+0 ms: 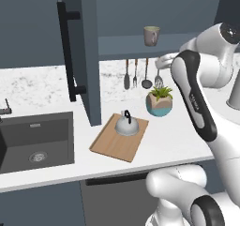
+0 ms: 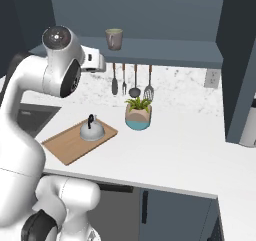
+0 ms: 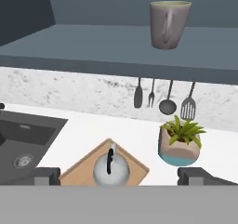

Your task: Pick the kettle from the counter and place it on the tray. Then pick the mug from the cabinet and place it on the tray. Then close the cabinet doors.

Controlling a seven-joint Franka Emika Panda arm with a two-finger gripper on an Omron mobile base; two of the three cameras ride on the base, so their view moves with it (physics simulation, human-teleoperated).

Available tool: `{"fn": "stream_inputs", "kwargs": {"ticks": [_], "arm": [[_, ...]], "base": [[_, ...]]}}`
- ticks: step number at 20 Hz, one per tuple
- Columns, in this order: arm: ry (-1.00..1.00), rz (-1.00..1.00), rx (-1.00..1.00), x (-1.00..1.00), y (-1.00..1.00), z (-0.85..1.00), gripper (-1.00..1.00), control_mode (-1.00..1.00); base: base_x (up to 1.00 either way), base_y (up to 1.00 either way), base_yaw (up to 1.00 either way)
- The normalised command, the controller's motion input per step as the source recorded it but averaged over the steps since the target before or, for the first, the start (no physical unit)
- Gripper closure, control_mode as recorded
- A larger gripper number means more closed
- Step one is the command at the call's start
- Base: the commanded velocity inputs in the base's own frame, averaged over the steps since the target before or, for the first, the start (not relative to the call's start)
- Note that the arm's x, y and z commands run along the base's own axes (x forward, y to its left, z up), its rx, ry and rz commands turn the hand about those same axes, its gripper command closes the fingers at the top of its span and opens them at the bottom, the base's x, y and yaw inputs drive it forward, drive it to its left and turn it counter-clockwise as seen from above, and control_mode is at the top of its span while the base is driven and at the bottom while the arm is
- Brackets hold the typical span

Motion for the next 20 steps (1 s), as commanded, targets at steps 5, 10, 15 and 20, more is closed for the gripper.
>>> {"fn": "stream_inputs", "kwargs": {"ticks": [5, 10, 15, 20], "arm": [[-0.02, -0.06, -0.01, 0.39, -0.13, 0.03, -1.00, -1.00], [-0.09, -0.08, -0.01, 0.41, -0.02, 0.09, -1.00, -1.00], [0.00, -0.03, 0.00, 0.24, -0.01, 0.21, -1.00, -1.00], [0.01, -0.01, 0.01, 0.26, -0.09, 0.12, -1.00, -1.00]], "base": [[0.00, 0.00, 0.00], [0.00, 0.00, 0.00], [0.00, 0.00, 0.00], [0.00, 0.00, 0.00]]}}
